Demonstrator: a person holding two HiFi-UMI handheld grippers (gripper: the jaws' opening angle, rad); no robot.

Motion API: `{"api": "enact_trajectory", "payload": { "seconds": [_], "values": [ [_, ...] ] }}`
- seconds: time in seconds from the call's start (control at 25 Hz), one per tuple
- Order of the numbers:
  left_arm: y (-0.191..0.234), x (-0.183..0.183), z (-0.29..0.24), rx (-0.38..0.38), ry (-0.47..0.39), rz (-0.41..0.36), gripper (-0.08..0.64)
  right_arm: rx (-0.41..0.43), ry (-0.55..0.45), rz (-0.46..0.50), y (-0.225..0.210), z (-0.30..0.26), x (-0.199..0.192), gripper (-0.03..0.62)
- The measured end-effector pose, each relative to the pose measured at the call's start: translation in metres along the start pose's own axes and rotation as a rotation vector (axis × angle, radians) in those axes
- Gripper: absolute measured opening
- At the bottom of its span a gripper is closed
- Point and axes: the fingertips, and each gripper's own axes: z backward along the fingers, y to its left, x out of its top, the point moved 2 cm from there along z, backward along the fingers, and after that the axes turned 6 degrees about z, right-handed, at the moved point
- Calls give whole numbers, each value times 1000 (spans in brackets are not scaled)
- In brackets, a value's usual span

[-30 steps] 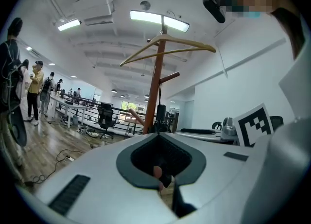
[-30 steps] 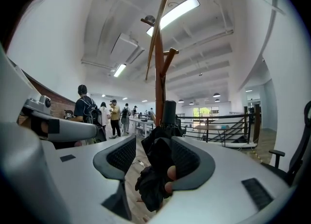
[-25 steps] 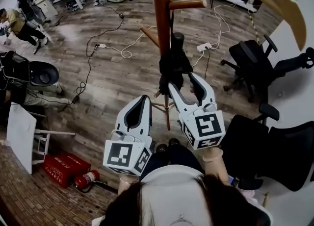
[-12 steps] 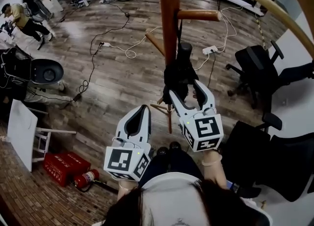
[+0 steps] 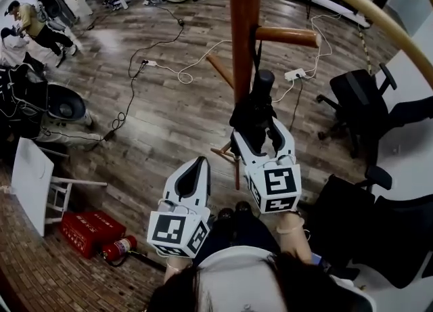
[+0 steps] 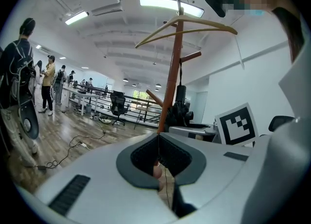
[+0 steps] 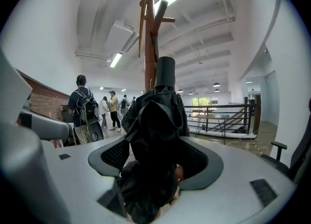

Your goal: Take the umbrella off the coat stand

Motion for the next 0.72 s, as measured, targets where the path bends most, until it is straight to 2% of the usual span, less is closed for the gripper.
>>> {"api": "enact_trajectory", "payload": {
  "seconds": [0.16,0.28,0.72],
  "values": [
    [0,-2,-2,17,0,4,14,-52,-10,3,-8,-3,-2,308],
    [-1,-3,-5,14,7,0,14,-78,-18,19,-10,-4,-3,267],
    [-1,3,5,29,-11,-2,14,-52,-22,11,-10,0,2,238]
  ]
}}
